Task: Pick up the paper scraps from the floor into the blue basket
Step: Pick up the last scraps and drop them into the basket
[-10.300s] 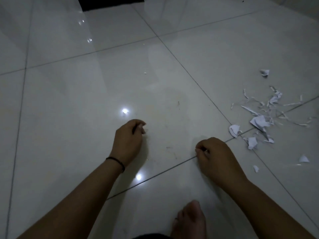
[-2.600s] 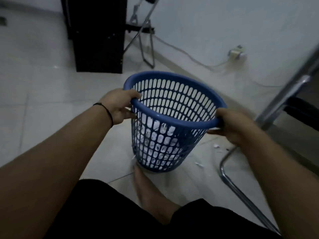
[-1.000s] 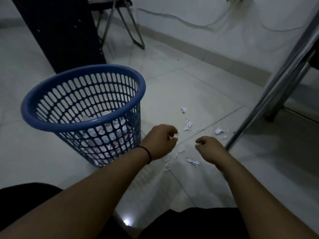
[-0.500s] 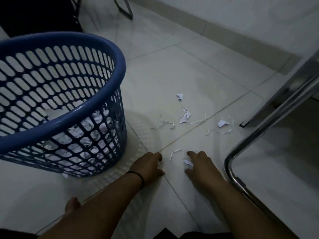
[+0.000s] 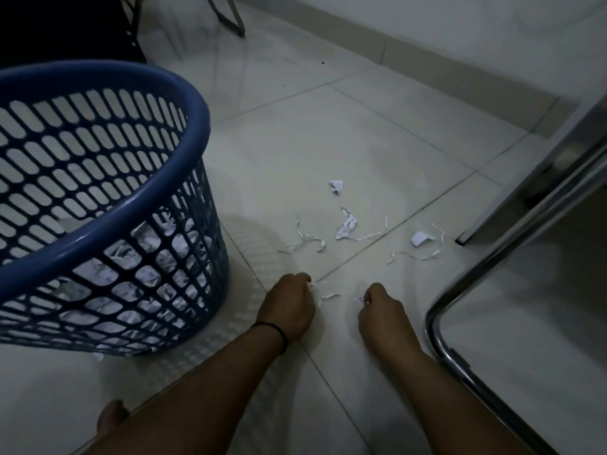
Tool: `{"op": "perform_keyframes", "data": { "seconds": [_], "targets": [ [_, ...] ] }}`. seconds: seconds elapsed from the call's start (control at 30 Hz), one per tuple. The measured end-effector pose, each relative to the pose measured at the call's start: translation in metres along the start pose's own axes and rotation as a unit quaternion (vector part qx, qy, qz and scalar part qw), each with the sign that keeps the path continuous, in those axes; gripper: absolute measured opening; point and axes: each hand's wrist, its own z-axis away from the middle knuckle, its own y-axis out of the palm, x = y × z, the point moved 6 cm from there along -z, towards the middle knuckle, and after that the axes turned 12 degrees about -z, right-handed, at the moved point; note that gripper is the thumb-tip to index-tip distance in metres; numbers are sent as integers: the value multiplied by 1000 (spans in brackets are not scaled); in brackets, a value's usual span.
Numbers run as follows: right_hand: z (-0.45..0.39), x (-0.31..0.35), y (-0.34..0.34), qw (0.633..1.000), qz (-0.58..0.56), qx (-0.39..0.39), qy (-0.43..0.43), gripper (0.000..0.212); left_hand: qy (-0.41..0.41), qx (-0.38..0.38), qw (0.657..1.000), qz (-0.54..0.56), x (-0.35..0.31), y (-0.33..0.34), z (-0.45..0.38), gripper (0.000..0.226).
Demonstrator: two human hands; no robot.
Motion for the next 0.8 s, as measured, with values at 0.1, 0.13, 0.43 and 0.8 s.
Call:
{"op": "perform_keyframes", "data": {
  "seconds": [0.1,0.13,0.43,0.8],
  "targets": [
    [0,1,-2,999,-40,-8,8,44,9,8,999,-41,-12,13,-5,34],
    [-1,3,-4,999,-35,-22,5,43,21,17,997,-67,-17,20,-6,38],
    [-8,-2,-2,991,-119,-31,51,31,65,-21,990,-119,-15,32,-8,15],
    [-10,-7,6,999,-17,-43,-19,24,-85,-107,990,-36,6,-25,-82,31]
  ]
}}
